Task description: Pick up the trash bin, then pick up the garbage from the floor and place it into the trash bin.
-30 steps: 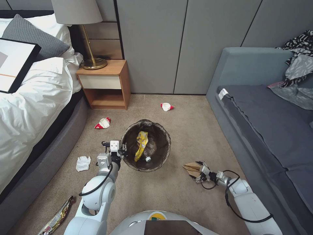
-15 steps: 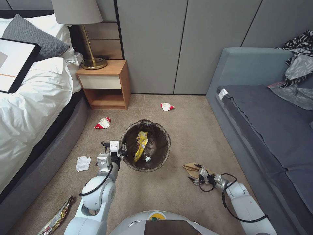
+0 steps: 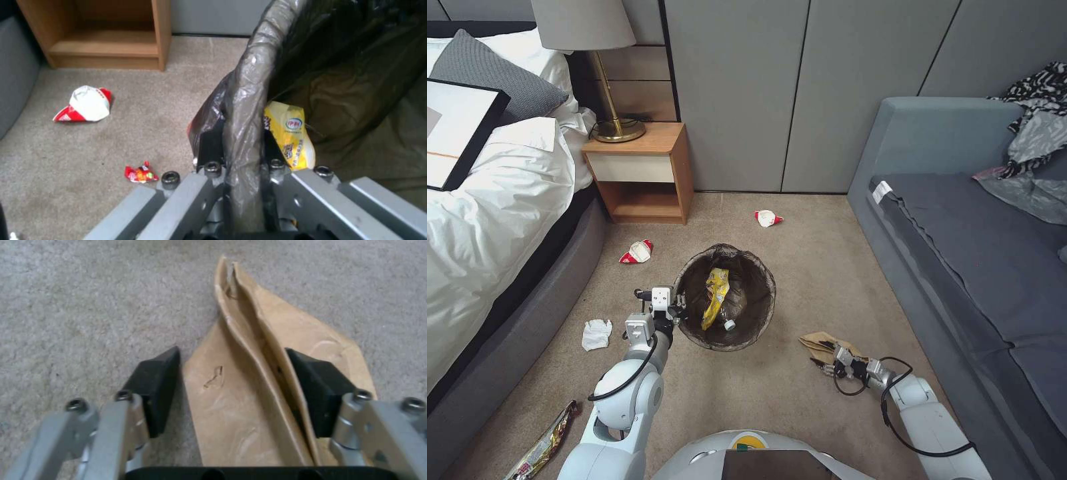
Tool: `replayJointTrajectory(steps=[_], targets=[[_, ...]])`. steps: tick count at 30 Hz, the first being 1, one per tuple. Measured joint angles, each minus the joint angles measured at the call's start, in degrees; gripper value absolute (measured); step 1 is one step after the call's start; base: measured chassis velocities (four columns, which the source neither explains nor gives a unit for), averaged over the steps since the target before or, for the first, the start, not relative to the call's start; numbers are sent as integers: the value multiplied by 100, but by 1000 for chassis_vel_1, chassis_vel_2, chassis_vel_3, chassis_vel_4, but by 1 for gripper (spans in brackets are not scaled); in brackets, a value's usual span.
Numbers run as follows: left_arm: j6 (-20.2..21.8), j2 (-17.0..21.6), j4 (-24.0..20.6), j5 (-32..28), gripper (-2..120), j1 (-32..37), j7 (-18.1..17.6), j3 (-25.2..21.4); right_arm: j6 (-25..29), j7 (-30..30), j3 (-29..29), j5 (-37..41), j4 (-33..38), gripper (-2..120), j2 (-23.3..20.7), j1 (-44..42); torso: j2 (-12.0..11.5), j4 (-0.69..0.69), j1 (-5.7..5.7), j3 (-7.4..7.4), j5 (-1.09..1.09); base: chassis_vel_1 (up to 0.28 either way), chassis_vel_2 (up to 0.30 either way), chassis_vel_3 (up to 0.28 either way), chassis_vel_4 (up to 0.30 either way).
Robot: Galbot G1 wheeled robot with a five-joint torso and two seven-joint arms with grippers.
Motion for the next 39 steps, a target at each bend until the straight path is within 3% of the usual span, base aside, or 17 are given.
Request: replayJointTrajectory(steps=[24,39], targets=[[0,-8,-18,10,0,2,0,16,8,14,174,136,112,0,-214,-119,0,-2,1,1,-3,0,0,0,0],[-12,-12,-25,10,0,1,5,22,9,35,181,177,150,0,-225,-138,-1,-2,1,1,-2,0,0,0,0]])
